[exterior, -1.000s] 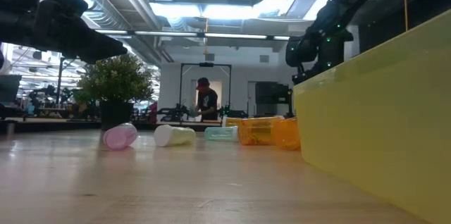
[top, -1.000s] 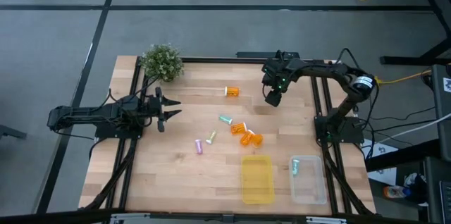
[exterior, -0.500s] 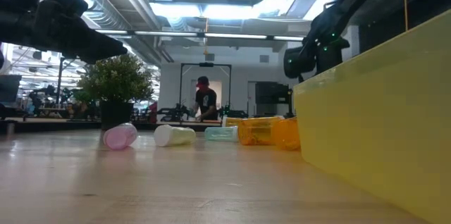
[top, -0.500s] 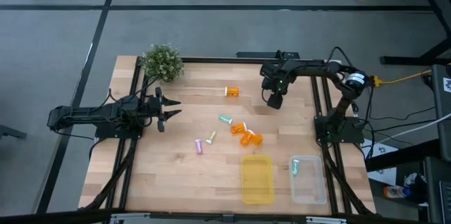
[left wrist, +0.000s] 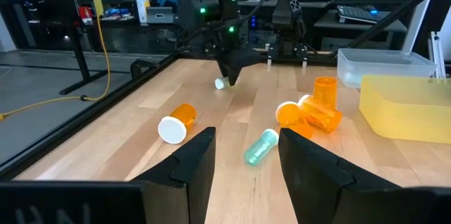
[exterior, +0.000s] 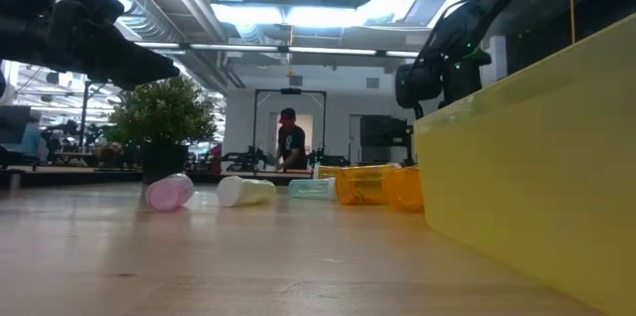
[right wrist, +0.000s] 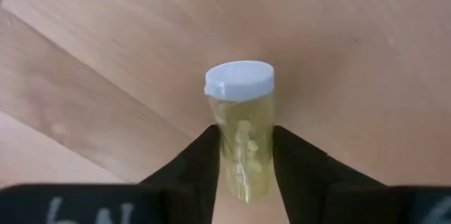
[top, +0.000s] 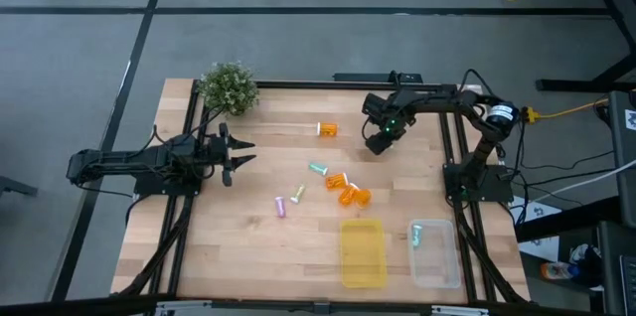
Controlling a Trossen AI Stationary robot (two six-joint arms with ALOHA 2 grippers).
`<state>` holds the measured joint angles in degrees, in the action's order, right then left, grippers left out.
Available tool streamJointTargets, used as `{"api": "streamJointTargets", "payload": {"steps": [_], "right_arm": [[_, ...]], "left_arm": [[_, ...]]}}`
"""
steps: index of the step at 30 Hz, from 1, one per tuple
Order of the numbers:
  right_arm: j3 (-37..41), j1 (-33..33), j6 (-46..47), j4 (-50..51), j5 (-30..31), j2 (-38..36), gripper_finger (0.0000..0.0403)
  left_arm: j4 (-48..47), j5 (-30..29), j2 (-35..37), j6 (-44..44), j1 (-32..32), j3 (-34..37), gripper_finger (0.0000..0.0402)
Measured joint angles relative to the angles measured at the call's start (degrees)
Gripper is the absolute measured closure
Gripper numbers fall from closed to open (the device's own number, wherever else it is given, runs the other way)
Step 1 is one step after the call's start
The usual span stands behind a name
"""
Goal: Pick and place medicine bottles into bin by pill shape (circle, oval)
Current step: Put the yellow tablet bottle into the transparent bin
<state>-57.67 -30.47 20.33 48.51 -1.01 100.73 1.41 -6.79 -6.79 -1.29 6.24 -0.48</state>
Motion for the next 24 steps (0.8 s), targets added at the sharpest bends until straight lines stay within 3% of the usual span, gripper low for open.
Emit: {"api": "streamJointTargets", "payload": {"steps": [4,11,17,24], "right_arm": [[0.2,1.2,4.0,0.7,0.1,-0.2,0.0308],[0.5,4.8,8.4,8.0,-0.2,-5.3,0.031],[0.5,11.8,18.7,10.8,-0.2,-17.7,0.031],[0.4,25.5,36.2,11.2,2.0,-31.8,0.0308]], "left_arm": [[0.0,0.0,0.0,0.0,0.0,0.0,0.0253],[0.0,0.0,0.0,0.0,0.0,0.0,0.0253],[0.0,0.0,0.0,0.0,0.0,0.0,0.0253],[0.0,0.0,0.0,0.0,0.0,0.0,0.0253]]}}
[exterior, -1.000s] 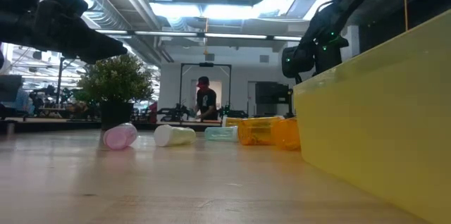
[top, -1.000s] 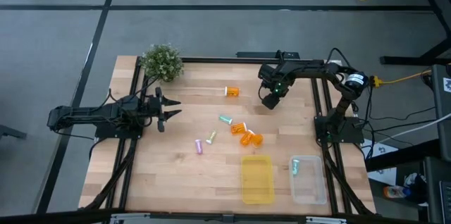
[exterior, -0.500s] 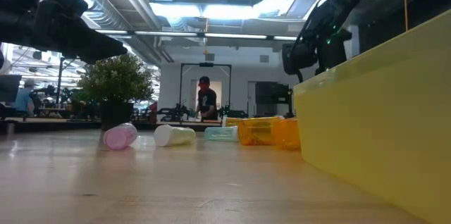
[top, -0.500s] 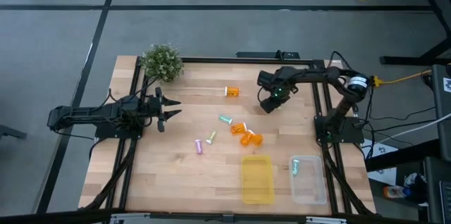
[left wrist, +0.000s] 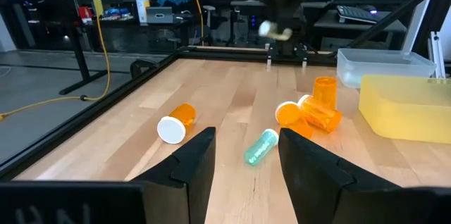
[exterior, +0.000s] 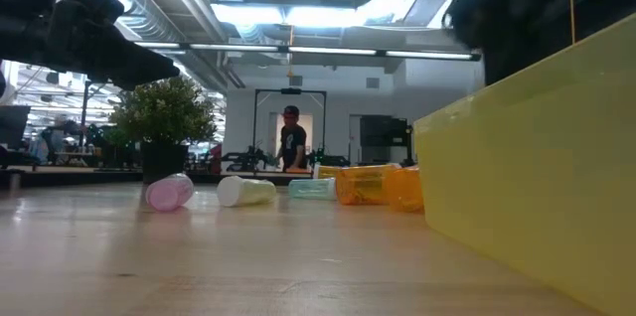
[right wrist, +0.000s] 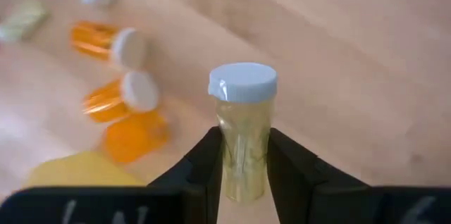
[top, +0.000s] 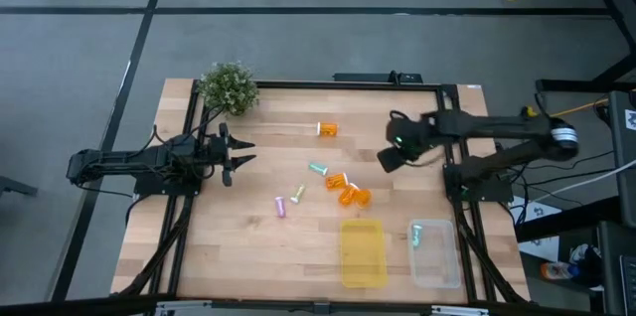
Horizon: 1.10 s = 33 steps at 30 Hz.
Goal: Pick and place medicine bottles into bin by pill shape (circle, oval)
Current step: Put the yellow tablet bottle into the transparent bin
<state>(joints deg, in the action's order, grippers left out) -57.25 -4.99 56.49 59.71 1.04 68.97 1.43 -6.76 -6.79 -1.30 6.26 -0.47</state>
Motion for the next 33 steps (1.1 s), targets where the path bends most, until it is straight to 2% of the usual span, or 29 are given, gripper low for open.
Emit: {"api": "streamJointTargets", "payload": {"steps": [4,8,18,23,26,33], "right_arm": [[0.0,9.3,11.7,0.8,2.4,-3.5,0.0307],[0.0,18.6,20.7,1.7,2.3,-3.3,0.0307],[0.3,37.0,49.6,2.5,-1.9,-0.8,0.0307],[0.3,42.6,63.1,3.1,-8.2,0.8,0.0307],[0.3,44.7,69.0,2.8,-9.9,1.9,0.0301],[0.4,46.2,71.0,2.7,-11.2,3.9,0.0258]], "left_arm": [[0.0,0.0,0.0,0.0,0.0,0.0,0.0253],[0.0,0.0,0.0,0.0,0.0,0.0,0.0253],[0.0,0.0,0.0,0.0,0.0,0.0,0.0253],[0.0,0.0,0.0,0.0,0.0,0.0,0.0253],[0.0,0.0,0.0,0.0,0.0,0.0,0.0253],[0.0,0.0,0.0,0.3,0.0,0.0,0.0253]]}}
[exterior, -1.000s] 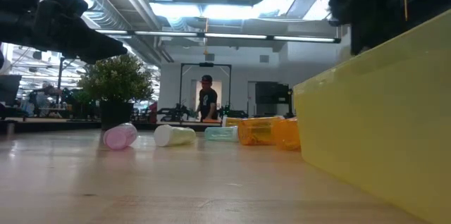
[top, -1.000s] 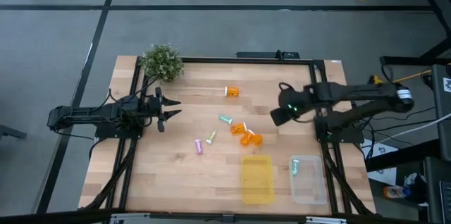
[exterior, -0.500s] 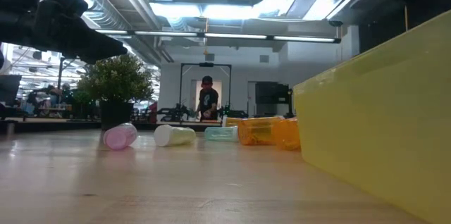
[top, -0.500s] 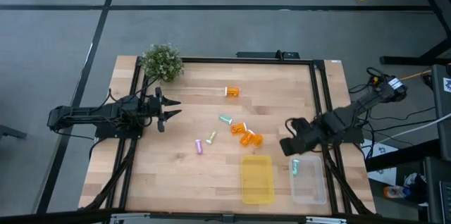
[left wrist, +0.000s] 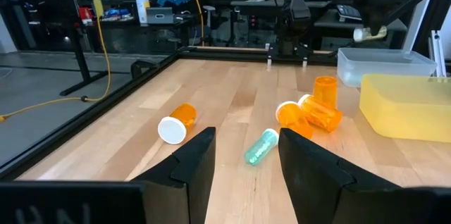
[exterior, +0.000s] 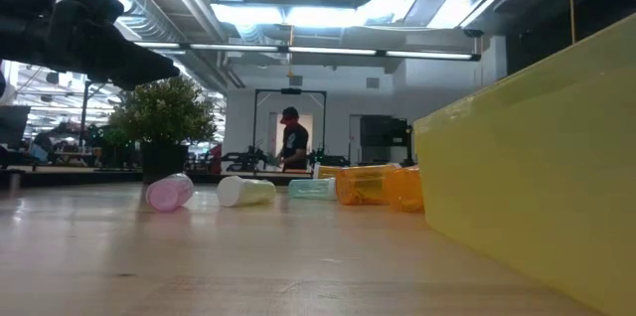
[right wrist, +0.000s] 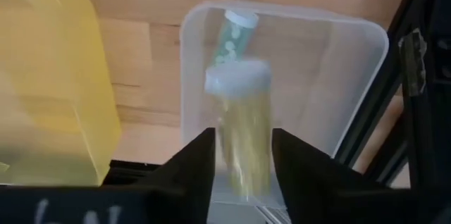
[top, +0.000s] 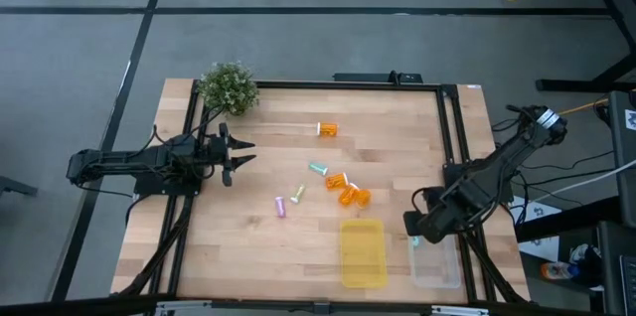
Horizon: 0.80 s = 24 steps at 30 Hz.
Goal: Pick and place medicine bottles into bin by pill shape (circle, oval)
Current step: Put the yellow tablet bottle into the transparent bin, then move the pills to the center
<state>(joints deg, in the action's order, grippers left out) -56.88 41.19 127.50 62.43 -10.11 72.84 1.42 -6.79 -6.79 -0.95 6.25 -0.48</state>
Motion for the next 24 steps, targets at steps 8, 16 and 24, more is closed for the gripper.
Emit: {"api": "streamJointTargets", "payload": {"steps": [8,16,24], "right_arm": [[0.0,0.0,-0.2,0.0,-2.0,0.1,0.0216],[0.0,0.0,-0.3,-0.3,-1.6,0.1,0.0218],[0.0,-1.4,-0.5,-0.5,15.5,0.2,0.0222]], "left_arm": [[0.0,0.0,0.0,0.0,0.0,0.0,0.0253],[0.0,0.0,0.0,0.0,0.0,0.0,0.0253],[0.0,0.0,0.0,0.0,0.0,0.0,0.0253]]}}
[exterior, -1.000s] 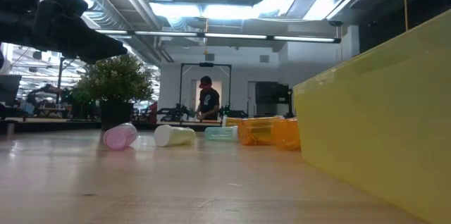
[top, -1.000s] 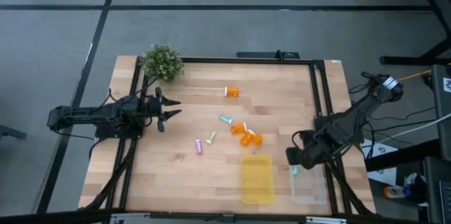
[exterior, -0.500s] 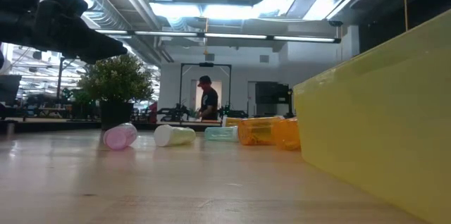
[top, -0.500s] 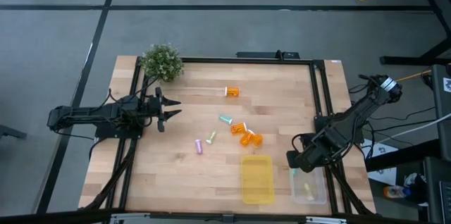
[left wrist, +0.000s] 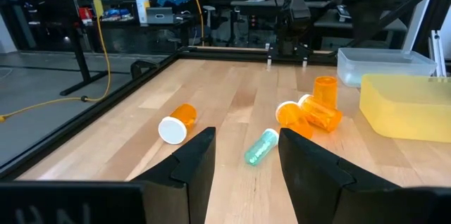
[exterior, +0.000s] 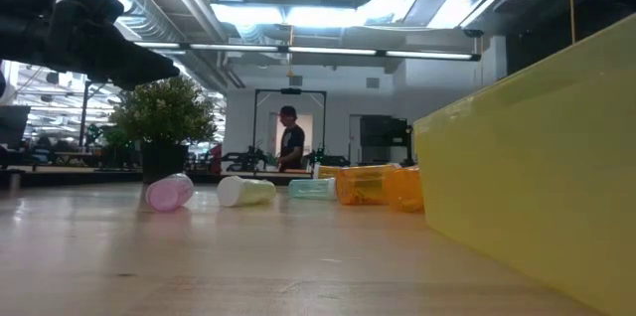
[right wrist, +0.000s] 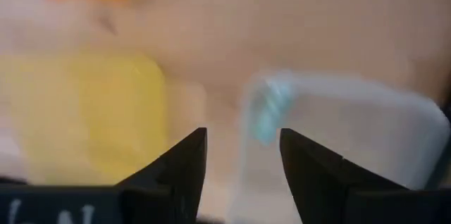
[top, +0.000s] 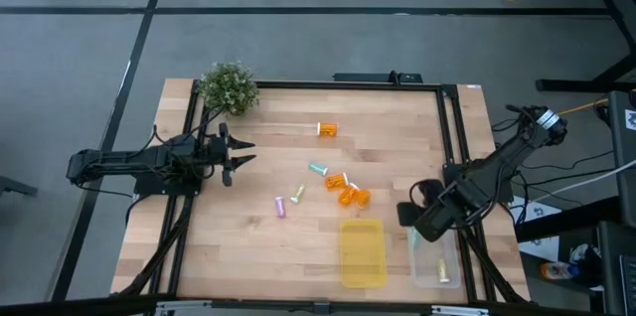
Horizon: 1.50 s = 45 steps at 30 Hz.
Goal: Pick and place medicine bottles into bin by pill shape (circle, oval)
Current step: Move the pills to the center
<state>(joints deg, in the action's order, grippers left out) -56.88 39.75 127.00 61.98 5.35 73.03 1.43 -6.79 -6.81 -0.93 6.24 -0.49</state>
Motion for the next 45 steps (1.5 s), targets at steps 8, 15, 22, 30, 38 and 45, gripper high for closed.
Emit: {"api": "streamJointTargets", "payload": {"steps": [8,15,22,30,38,45], "right_arm": [[0.0,-5.5,-3.3,0.0,8.6,0.0,0.0221],[0.0,-10.7,-13.1,0.0,8.6,0.0,0.0221],[0.0,-15.1,-17.9,0.0,3.6,0.0,0.0221],[0.0,-17.2,-19.4,0.0,1.0,0.0,0.0221],[0.0,-17.1,-19.5,-0.7,1.0,0.0,0.0221],[0.0,-17.2,-19.5,-1.0,0.6,0.0,0.0221]], "left_arm": [[6.6,-0.1,0.0,-13.5,0.0,0.0,0.0253],[18.0,-6.8,0.0,-24.9,0.0,0.0,0.0253],[0.4,-5.5,-5.3,-18.6,-1.9,-13.3,0.0253],[-16.2,-5.7,-22.6,-13.9,-3.7,-30.2,0.0253],[-22.9,-4.7,-42.9,-15.3,-11.8,-32.5,0.0253],[-23.4,-0.8,-54.6,-18.0,-20.6,-33.7,0.0253]]}}
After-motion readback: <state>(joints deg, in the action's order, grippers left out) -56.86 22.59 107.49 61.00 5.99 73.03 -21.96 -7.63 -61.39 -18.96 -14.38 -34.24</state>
